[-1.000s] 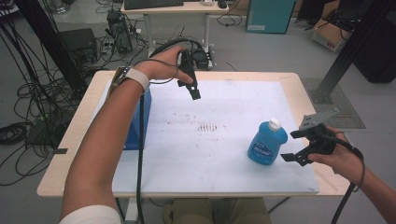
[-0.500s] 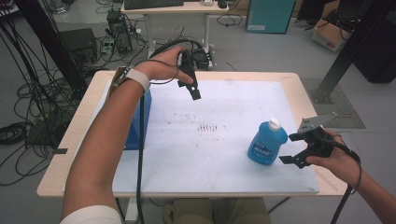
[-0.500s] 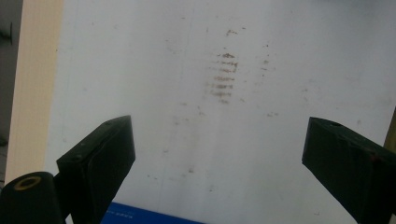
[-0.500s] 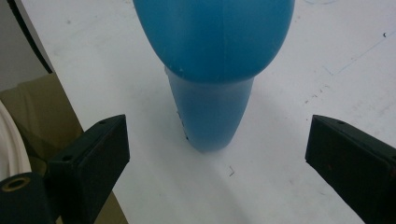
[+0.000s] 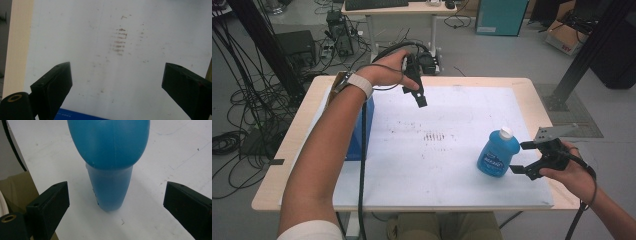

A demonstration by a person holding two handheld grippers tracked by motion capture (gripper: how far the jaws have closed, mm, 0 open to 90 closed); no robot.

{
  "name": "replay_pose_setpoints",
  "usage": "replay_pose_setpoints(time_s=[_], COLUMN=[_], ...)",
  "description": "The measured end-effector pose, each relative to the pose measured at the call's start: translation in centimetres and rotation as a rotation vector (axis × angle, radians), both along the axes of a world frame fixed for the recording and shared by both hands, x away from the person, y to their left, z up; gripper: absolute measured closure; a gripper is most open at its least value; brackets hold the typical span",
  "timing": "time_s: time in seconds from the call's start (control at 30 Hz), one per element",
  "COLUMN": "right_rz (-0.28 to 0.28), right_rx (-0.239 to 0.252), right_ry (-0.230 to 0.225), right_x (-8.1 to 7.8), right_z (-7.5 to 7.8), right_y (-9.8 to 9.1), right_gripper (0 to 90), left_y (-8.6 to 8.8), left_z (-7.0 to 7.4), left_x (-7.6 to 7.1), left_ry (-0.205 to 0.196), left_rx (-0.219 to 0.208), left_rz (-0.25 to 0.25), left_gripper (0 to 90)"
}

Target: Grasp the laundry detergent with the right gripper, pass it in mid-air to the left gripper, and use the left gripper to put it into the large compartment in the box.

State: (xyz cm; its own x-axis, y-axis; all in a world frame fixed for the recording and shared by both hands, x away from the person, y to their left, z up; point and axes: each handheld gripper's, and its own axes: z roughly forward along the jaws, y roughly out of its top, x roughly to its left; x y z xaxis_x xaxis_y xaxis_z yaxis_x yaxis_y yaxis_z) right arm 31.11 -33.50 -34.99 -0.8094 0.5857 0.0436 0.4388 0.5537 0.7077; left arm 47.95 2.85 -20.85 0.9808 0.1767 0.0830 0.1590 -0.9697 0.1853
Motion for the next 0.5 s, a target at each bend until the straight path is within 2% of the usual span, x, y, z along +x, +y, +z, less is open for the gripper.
replay_pose_setpoints(time_s=[0.1, 0.13, 0.5], right_rz=[0.001, -0.007, -0.013], right_rx=[0.011, 0.029, 0.046], right_ry=[0.002, -0.001, -0.020], right_x=[-0.01, -0.05, -0.23], right_z=[-0.19, -0.32, -0.69], right_y=[-0.06, -0.07, -0.12], right_gripper=[5.4, 5.0, 2.6], left_y=[-0.02, -0.03, -0.06], left_z=[-0.08, -0.09, -0.13], left_x=[-0.05, -0.03, 0.06], left_ry=[-0.001, -0.003, 0.002], left_rx=[-0.005, -0.004, 0.002], left_rz=[0.008, 0.004, 0.000], left_gripper=[9.9, 9.9, 9.9])
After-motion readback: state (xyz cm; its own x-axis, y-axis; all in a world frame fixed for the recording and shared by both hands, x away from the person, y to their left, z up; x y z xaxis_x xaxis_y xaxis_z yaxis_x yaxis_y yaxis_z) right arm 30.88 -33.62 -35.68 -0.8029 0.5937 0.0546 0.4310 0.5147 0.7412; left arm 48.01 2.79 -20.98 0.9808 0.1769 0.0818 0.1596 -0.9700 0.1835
